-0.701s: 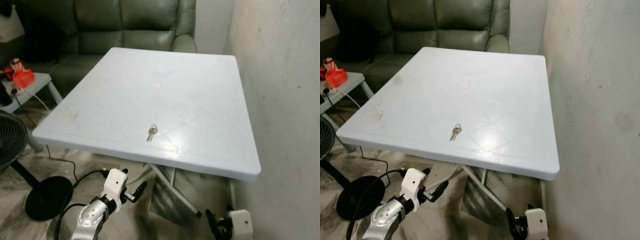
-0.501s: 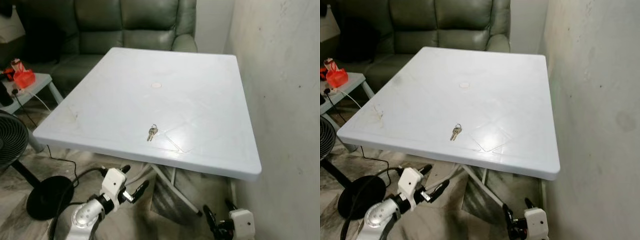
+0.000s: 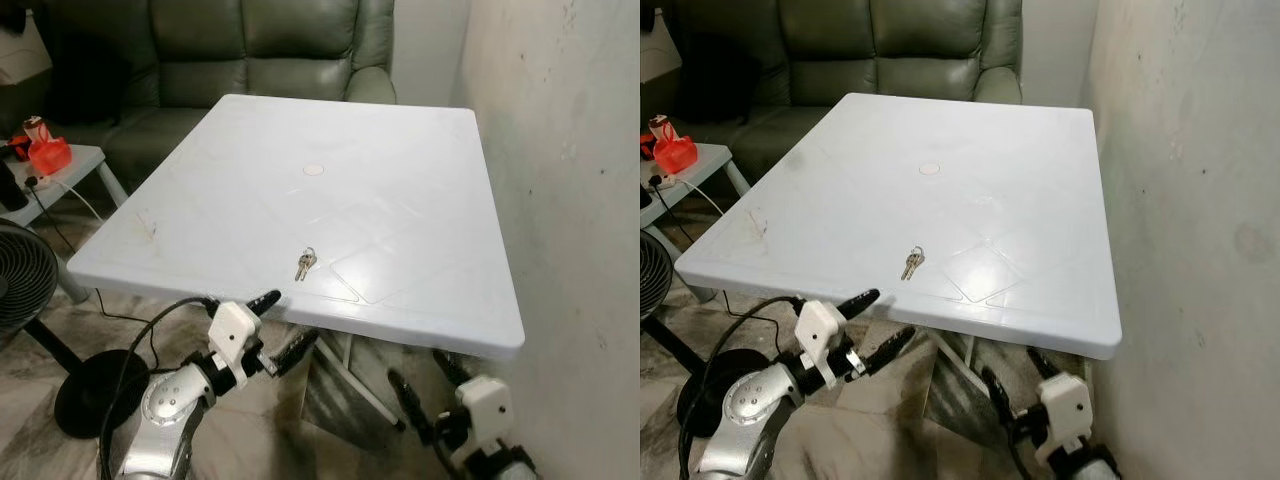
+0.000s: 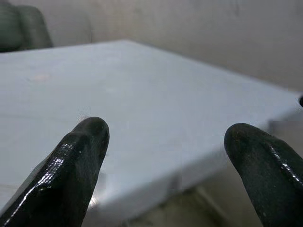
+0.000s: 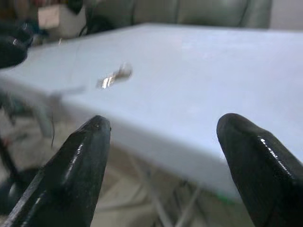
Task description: Hang keys on a hook
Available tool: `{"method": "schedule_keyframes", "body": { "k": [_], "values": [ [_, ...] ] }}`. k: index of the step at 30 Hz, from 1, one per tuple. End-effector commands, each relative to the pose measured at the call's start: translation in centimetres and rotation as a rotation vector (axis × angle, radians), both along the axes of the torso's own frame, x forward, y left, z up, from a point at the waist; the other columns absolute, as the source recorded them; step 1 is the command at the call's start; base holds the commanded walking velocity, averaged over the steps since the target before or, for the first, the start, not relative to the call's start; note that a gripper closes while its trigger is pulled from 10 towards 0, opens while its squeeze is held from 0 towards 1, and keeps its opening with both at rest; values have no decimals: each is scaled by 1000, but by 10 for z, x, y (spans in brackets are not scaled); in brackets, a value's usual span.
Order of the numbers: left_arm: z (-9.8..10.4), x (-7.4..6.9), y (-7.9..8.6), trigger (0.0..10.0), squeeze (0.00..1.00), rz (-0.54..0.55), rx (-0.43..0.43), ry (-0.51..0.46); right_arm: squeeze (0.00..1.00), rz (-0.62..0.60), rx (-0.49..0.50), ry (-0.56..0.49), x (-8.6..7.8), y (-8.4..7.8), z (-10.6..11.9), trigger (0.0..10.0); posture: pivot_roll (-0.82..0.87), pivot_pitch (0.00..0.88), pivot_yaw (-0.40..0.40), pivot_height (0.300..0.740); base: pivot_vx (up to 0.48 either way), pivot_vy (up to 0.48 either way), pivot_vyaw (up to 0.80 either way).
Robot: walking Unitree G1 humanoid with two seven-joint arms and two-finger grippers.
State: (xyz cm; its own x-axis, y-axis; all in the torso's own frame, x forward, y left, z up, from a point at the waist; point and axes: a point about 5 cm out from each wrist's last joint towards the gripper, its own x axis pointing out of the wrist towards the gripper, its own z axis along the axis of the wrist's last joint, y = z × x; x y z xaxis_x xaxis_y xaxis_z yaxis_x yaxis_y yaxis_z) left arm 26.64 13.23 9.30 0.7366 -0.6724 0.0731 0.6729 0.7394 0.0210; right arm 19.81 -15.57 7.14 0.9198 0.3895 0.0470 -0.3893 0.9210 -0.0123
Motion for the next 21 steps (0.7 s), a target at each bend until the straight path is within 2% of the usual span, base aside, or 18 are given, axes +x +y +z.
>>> {"method": "schedule_keyframes", "body": {
  "k": [1, 5, 10, 12, 16, 21],
  "values": [
    [9, 6, 8, 10000, 0, 68, -35, 1, 0, -30, 35, -4, 6, 2, 7, 10000, -42, 0, 49, 732, 0, 0, 0],
    [16, 19, 18, 10000, 0, 218, -109, 22, 0, -133, 73, -2, 23, 3, 16, 10000, -34, 0, 36, 732, 0, 0, 0],
    [20, 28, 24, 10000, 0, 316, -85, -2, 0, -216, 70, 15, 32, 0, 19, 10000, -27, 0, 27, 732, 0, 0, 0],
    [24, 36, 27, 10000, 0, 389, -117, 9, 0, -248, 61, 13, 36, -3, 21, 10000, -22, 0, 20, 732, 0, 0, 0],
    [25, 43, 29, 10000, 0, 453, -165, 40, 0, -312, 65, 7, 40, -10, 23, 10000, -22, 0, 17, 732, 0, 0, 0],
    [21, 45, 33, 10000, 0, 498, -169, 63, 0, -380, 67, 7, 44, -17, 22, 10000, -32, 0, 20, 732, 0, 0, 0]
  ]
}}
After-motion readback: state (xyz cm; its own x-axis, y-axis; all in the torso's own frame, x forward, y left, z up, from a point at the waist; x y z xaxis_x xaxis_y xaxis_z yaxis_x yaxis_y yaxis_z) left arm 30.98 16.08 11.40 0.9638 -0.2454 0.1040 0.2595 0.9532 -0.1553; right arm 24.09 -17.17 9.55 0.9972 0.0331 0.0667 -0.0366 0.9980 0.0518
